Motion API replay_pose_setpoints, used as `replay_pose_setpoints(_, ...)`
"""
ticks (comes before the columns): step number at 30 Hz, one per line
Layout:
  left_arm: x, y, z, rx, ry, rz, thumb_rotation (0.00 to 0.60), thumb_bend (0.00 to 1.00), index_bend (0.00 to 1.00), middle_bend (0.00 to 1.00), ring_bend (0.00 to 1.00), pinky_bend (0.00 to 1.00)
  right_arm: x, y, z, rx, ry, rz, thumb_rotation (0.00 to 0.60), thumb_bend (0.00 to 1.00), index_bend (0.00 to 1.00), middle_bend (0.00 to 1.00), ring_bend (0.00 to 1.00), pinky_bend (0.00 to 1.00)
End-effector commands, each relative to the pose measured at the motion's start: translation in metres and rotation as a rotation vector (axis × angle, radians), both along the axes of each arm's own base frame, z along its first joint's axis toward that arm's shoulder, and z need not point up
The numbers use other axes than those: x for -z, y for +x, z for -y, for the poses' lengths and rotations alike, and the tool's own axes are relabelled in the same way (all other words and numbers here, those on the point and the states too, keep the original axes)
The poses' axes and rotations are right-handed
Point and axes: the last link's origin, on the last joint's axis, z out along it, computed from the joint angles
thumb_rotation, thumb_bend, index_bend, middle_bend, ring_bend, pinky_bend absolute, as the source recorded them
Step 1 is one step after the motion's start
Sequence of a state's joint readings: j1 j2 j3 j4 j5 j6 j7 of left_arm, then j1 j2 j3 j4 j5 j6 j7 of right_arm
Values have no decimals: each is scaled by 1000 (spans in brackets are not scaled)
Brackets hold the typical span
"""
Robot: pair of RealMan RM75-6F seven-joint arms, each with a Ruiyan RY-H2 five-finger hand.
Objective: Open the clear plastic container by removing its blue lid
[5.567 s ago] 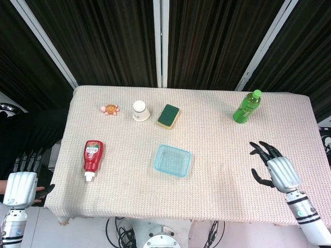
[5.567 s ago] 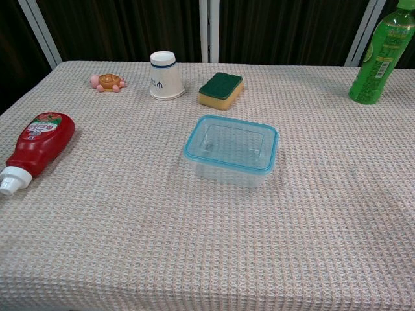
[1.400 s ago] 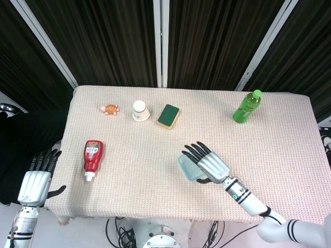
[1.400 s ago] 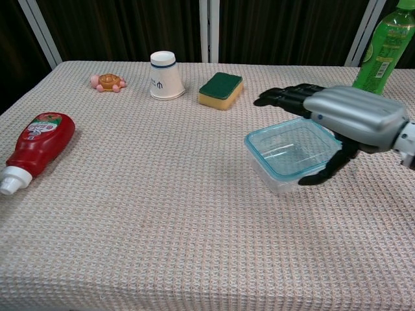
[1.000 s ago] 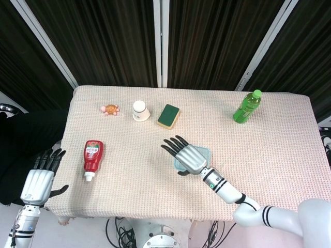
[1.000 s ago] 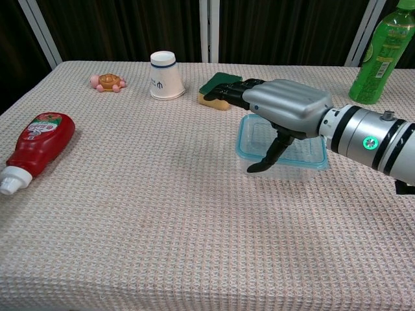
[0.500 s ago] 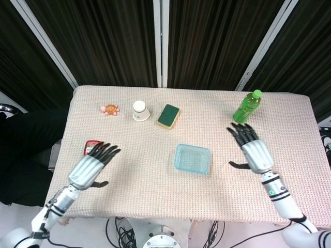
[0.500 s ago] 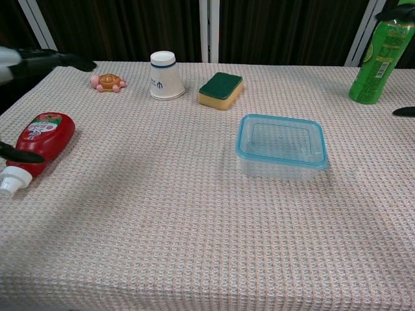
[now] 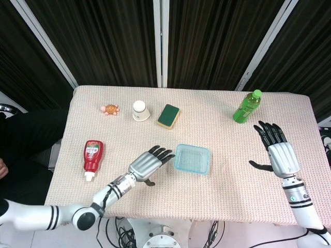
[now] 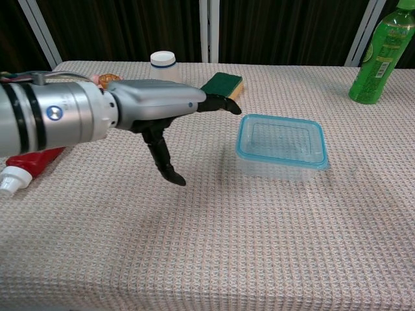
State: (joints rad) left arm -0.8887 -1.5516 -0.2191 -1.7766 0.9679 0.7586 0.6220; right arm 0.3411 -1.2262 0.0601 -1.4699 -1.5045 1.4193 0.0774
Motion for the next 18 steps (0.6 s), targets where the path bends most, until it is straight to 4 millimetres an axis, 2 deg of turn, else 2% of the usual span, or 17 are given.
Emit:
replay_pose_setpoints(1, 34, 57, 1, 3, -18, -54, 600, 0, 0, 0, 0, 0, 2, -1, -1, -6, 6, 3, 600, 0, 0, 0, 0, 0)
replay_pose_setpoints(10, 54, 107, -8, -54, 26, -125, 600, 0, 0, 0, 0, 0, 0, -8, -5, 3, -1, 28, 600, 0, 0, 0, 0, 0)
replay_pose_setpoints(14, 59, 120, -17, -70, 72, -152, 600, 0, 0, 0, 0, 0, 0, -13, -9, 13, 1, 32, 600, 0, 0, 0, 0, 0)
replay_pose_setpoints(18, 61, 121, -25, -103, 95, -192, 600, 0, 0, 0, 0, 0, -1, -18, -12, 24, 1, 33, 600, 0, 0, 0, 0, 0)
